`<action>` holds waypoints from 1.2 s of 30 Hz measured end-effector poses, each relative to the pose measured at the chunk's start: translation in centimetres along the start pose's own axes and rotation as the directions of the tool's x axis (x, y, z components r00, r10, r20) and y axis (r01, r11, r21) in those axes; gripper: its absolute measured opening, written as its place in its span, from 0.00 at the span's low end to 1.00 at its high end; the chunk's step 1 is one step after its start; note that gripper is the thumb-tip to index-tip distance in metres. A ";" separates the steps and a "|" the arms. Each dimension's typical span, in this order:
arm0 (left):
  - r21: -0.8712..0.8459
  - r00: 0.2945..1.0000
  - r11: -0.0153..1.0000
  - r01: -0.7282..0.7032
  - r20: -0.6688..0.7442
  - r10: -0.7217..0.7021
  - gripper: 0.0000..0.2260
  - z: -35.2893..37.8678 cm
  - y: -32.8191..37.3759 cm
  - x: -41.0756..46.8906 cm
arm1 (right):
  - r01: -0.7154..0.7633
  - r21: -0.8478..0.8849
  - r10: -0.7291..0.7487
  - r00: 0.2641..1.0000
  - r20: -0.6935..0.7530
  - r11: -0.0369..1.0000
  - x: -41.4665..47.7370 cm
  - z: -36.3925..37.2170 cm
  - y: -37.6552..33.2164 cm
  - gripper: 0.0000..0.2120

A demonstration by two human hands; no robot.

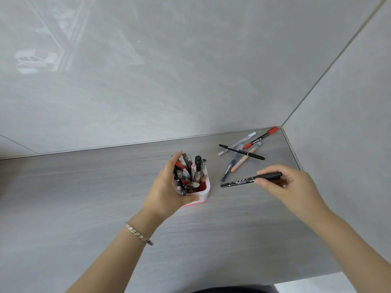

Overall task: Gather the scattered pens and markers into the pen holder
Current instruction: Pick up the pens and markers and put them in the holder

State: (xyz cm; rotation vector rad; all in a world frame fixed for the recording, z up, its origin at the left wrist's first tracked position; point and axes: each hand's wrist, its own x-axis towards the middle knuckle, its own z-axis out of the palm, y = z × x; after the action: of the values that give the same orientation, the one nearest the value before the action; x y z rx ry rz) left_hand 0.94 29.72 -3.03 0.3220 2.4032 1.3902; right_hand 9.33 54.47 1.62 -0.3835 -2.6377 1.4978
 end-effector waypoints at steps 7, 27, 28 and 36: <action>0.047 0.999 0.999 -0.008 0.037 0.006 0.47 -0.1 0.1 0.0 | 0.227 -0.035 -0.222 0.968 0.118 0.973 1.8 4.0 -4.4 0.06; 0.067 0.999 0.997 -0.023 0.033 0.021 0.45 0.0 0.2 0.2 | 0.261 -0.156 -0.278 0.956 -0.093 0.953 6.2 7.4 1.9 0.13; 0.066 0.999 0.998 -0.024 0.035 0.022 0.45 0.0 0.3 0.2 | 0.174 -0.253 -0.207 0.972 -0.110 0.952 7.6 6.5 3.1 0.14; 0.075 0.998 0.997 -0.019 0.054 0.015 0.46 -0.1 0.5 0.1 | 0.023 -0.696 0.048 0.995 0.082 0.717 10.3 3.4 9.8 0.09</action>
State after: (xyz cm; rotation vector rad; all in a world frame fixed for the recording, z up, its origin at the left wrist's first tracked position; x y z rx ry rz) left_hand 0.81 29.92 -2.59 0.3949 2.4187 1.2843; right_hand 0.46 59.04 -9.05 -0.3718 -3.1946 0.4392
